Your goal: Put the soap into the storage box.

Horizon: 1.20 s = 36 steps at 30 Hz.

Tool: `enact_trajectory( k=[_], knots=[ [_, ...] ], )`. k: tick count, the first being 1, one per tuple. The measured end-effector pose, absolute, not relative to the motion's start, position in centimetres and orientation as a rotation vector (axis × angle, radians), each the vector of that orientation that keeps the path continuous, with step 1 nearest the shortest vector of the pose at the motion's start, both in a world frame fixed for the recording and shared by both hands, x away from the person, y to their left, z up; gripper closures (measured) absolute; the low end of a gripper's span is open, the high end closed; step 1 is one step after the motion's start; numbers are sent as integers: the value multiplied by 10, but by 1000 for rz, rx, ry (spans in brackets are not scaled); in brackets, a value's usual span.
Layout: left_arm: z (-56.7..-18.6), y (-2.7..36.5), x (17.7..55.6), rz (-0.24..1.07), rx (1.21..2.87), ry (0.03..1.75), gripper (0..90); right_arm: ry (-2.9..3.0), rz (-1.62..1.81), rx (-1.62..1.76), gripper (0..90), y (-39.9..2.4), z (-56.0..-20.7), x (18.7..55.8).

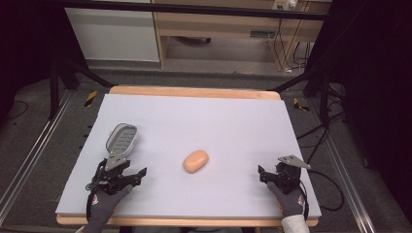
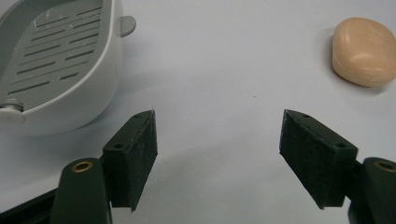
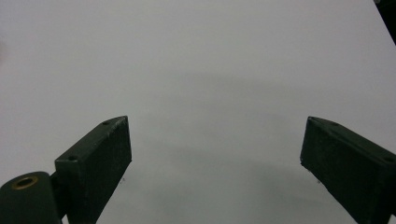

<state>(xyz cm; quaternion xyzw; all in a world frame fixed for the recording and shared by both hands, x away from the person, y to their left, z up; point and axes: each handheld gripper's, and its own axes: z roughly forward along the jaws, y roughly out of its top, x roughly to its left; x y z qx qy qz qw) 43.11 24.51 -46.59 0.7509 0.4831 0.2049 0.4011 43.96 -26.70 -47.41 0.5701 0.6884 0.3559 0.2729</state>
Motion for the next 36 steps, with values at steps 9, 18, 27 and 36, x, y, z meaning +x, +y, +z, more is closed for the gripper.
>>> enact_trajectory(
  k=[9, 18, 27, 36],
  knots=[
    [-464, 233, 427, 503, 1906, 1179, 276, 1879, 923, 1550, 84, -267, -476, 440],
    [-458, 220, 426, 490, 1916, 1131, 271, 1862, 905, 1563, 77, -267, -475, 439],
    [-451, 207, 430, 482, 1937, 1084, 266, 1854, 904, 1558, 71, -267, -475, 438],
    [-437, 196, 434, 471, 1933, 1047, 258, 1849, 892, 1558, 62, -267, -475, 438]
  ],
)
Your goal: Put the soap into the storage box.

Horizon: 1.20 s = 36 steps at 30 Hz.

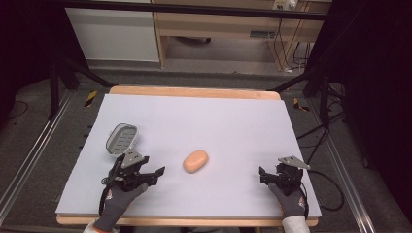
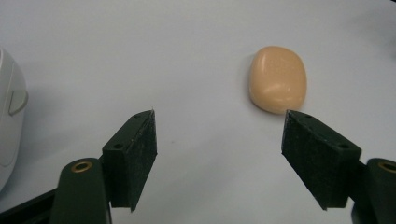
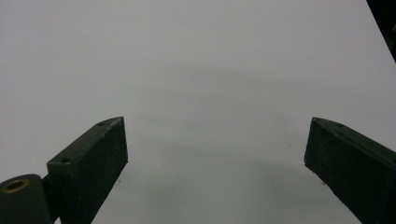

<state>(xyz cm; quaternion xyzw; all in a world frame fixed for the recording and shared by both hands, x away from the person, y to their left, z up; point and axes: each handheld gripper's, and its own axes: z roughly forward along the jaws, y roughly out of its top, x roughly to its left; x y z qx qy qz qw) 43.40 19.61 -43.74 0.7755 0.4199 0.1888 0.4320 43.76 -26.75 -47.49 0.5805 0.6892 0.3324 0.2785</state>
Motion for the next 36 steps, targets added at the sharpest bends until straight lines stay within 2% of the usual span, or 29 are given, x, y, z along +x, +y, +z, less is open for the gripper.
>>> enact_trajectory(
  k=[11, 36],
  knots=[
    [-425, 174, 446, 444, 1950, 1006, 251, 1848, 902, 1572, 65, -269, -474, 438],
    [-428, 129, 471, 388, 2069, 940, 245, 1853, 914, 1544, 62, -268, -472, 437]
  ],
)
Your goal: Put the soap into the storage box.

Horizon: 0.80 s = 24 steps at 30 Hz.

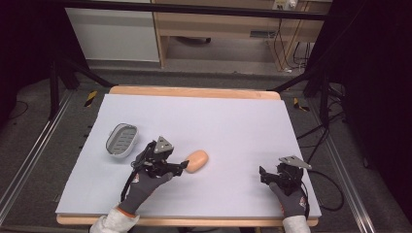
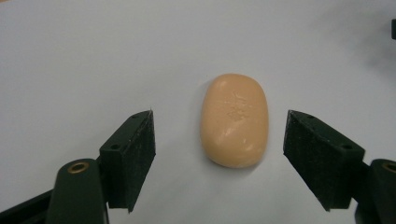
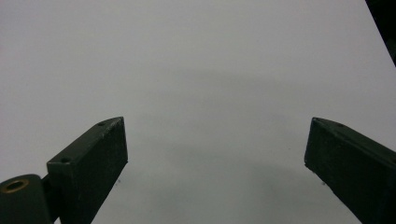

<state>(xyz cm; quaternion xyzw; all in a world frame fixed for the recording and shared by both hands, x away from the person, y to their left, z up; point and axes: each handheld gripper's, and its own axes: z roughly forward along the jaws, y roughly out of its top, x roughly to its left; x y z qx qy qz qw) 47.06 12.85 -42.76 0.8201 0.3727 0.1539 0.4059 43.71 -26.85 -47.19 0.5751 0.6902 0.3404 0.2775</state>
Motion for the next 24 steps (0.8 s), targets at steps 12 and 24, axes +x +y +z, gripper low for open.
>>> enact_trajectory(
  k=[12, 24],
  knots=[
    [-434, 111, 481, 385, 2129, 930, 247, 1862, 913, 1542, 62, -268, -472, 438],
    [-443, 95, 488, 369, 2190, 911, 250, 1871, 909, 1543, 62, -267, -473, 439]
  ],
)
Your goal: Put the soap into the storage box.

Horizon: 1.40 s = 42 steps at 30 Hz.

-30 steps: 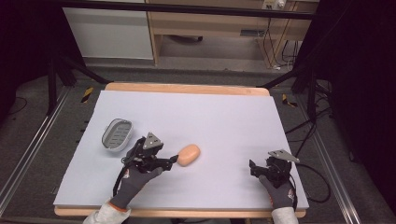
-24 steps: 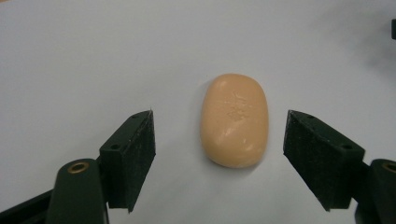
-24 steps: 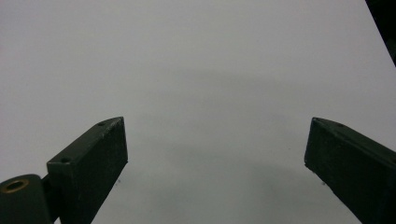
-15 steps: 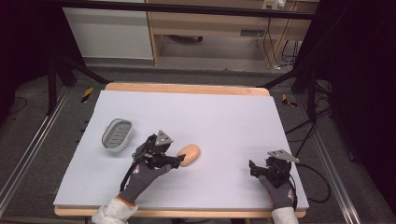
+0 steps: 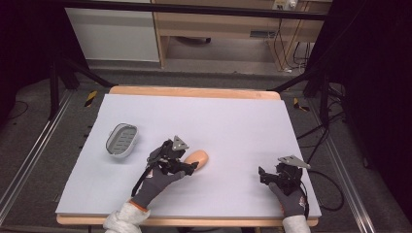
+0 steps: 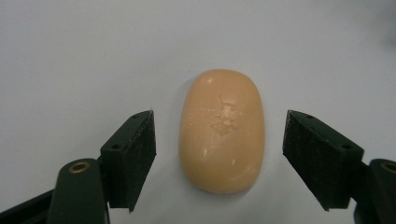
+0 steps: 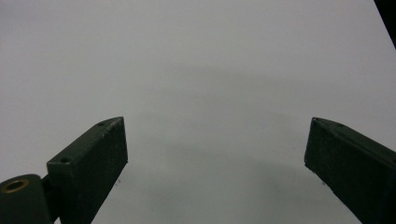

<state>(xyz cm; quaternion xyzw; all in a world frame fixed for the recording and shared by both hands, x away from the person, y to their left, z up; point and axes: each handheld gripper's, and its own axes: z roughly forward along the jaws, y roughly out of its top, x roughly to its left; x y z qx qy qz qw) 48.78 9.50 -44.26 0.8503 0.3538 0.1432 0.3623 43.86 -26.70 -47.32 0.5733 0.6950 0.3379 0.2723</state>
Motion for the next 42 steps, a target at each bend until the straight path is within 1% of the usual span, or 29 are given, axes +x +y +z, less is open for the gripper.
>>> enact_trajectory(
  k=[18, 30, 42],
  knots=[
    [-457, 78, 497, 354, 2265, 910, 252, 1884, 908, 1544, 62, -267, -474, 439],
    [-466, 70, 503, 345, 2302, 918, 302, 1892, 906, 1548, 63, -267, -475, 440],
    [-470, 66, 507, 346, 2344, 912, 307, 1896, 901, 1555, 63, -267, -475, 440]
  ],
)
